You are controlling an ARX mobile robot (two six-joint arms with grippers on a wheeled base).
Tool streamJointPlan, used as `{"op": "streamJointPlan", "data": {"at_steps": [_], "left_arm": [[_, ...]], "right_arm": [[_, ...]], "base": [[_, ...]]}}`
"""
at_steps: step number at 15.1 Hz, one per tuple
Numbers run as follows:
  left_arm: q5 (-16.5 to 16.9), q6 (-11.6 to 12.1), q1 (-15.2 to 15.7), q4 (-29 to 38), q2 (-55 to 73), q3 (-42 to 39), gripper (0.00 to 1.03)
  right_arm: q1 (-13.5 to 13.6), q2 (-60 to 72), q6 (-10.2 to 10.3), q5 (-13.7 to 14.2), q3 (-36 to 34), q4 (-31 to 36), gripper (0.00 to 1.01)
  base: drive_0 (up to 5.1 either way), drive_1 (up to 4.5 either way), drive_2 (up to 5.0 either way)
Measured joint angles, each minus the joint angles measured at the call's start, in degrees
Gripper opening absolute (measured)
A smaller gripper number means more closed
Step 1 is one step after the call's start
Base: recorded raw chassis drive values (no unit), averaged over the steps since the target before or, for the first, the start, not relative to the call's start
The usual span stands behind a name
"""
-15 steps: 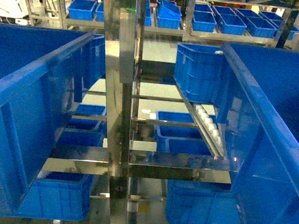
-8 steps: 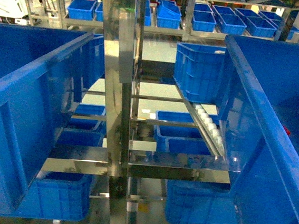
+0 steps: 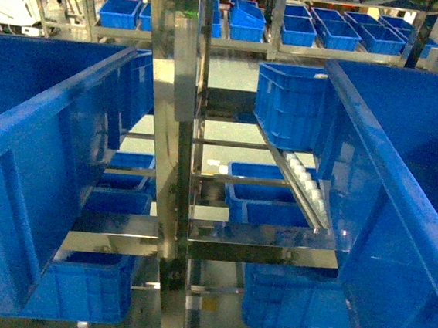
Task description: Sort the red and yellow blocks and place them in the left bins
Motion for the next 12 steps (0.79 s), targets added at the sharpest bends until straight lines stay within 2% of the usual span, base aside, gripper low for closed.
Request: {"op": "streamJointPlan", "data": {"at_steps": [2, 3, 6, 8, 9, 11, 12], "left_arm": [[1.9, -0.6, -0.1, -1.5, -5.4, -3.3, 0.97], [3.0, -1.1, -0.1, -2.4, -8.3, -5.4, 0.98], [6.7, -4.7, 0.1, -3.1, -17.0, -11.2, 0.98], [10.4, -9.6, 1.4, -1.4, -24.9, -14.4, 0.98], [12.2, -11.2, 2.4, -1.8, -27.1, -16.1, 0.98], [14.6, -16.4, 5.3, -1.4, -34.2, -18.1, 0.98], [15.5, -18.7, 5.7, -0.3, -38.9, -18.1, 0.98]], "right_arm": [[0.0, 0.0, 0.0, 0.0, 0.0, 0.0, 0.98], [0.0, 0.0, 0.0, 0.0, 0.0, 0.0, 0.98], [0.0, 0.0, 0.0, 0.0, 0.0, 0.0, 0.98], [0.0, 0.0, 0.0, 0.0, 0.0, 0.0, 0.98], [0.0, 0.0, 0.0, 0.0, 0.0, 0.0, 0.98], [0.0, 0.0, 0.0, 0.0, 0.0, 0.0, 0.98], [0.0, 0.0, 0.0, 0.0, 0.0, 0.0, 0.98]], "base": [[0.0, 0.00, 0.0], [0.0, 0.00, 0.0], [0.0, 0.00, 0.0], [0.0, 0.00, 0.0], [0.0, 0.00, 0.0], [0.0, 0.00, 0.0], [0.0, 0.00, 0.0]]}}
